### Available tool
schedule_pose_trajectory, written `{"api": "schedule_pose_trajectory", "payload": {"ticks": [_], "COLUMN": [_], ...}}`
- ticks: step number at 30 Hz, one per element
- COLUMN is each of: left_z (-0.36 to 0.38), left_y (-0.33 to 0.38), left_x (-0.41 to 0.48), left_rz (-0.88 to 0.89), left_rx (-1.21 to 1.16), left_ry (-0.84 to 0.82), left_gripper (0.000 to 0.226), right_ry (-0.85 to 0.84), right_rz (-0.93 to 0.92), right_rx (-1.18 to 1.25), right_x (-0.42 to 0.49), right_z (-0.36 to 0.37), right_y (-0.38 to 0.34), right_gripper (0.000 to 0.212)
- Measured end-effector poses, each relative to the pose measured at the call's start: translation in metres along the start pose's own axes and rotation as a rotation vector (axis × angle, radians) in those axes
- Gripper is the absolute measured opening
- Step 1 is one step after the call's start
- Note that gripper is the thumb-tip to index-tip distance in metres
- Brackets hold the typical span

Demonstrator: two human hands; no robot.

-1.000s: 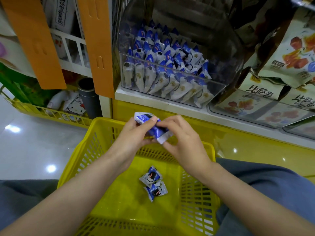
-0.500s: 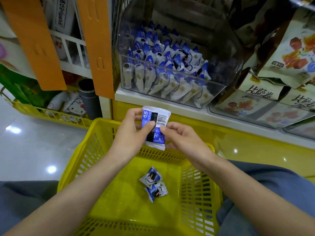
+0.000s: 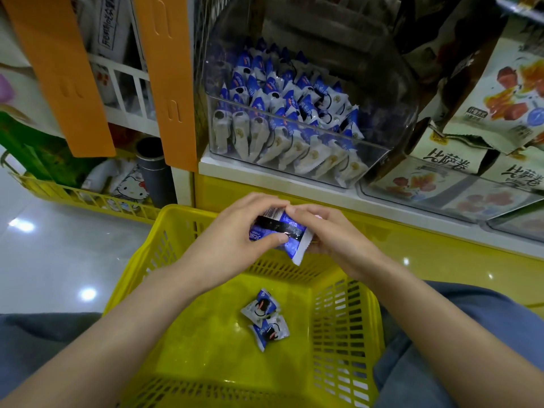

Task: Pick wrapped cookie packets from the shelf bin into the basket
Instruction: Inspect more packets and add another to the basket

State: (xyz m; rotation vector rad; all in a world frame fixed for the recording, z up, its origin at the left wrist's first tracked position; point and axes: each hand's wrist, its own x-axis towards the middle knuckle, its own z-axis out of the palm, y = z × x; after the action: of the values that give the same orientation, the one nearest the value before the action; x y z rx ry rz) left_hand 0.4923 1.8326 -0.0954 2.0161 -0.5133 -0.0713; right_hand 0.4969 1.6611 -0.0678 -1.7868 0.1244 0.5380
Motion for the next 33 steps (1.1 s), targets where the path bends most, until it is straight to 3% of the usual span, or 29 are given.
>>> {"api": "schedule_pose_trajectory", "payload": {"ticks": [3, 6, 12, 18, 21, 28, 33], "left_z": [0.0, 0.001, 0.006, 0.005, 0.006, 0.008, 0.003], "left_y": [0.003, 0.005, 0.001, 0.002, 0.003, 0.002, 0.002], "left_x": [0.0, -0.004, -0.008, -0.006, -0.007, -0.007, -0.005], "left_rz": [-0.09, -0.133, -0.049, -0.033, -0.058, -0.189, -0.166], "left_rx": [0.133, 0.262, 0.259, 0.213, 0.227, 0.35, 0.359], "left_ry": [0.146, 0.209, 0.087, 0.032, 0.052, -0.023, 0.005], "left_gripper": [0.034, 0.04, 0.038, 0.032, 0.032, 0.039, 0.024], "right_ry": [-0.095, -0.108, 0.028, 0.077, 0.089, 0.076, 0.064], "right_rz": [0.002, -0.035, -0.089, -0.132, -0.189, -0.202, -0.224], "right_rx": [0.191, 0.22, 0.244, 0.191, 0.117, 0.029, 0.015], "right_x": [-0.003, -0.004, 0.001, 0.002, 0.001, 0.002, 0.003], "right_z": [0.001, 0.009, 0.012, 0.012, 0.015, 0.027, 0.028], "right_y": [0.0, 0.002, 0.007, 0.011, 0.012, 0.017, 0.017], "right_gripper": [0.046, 0.048, 0.025, 0.025, 0.015, 0.019, 0.021]}}
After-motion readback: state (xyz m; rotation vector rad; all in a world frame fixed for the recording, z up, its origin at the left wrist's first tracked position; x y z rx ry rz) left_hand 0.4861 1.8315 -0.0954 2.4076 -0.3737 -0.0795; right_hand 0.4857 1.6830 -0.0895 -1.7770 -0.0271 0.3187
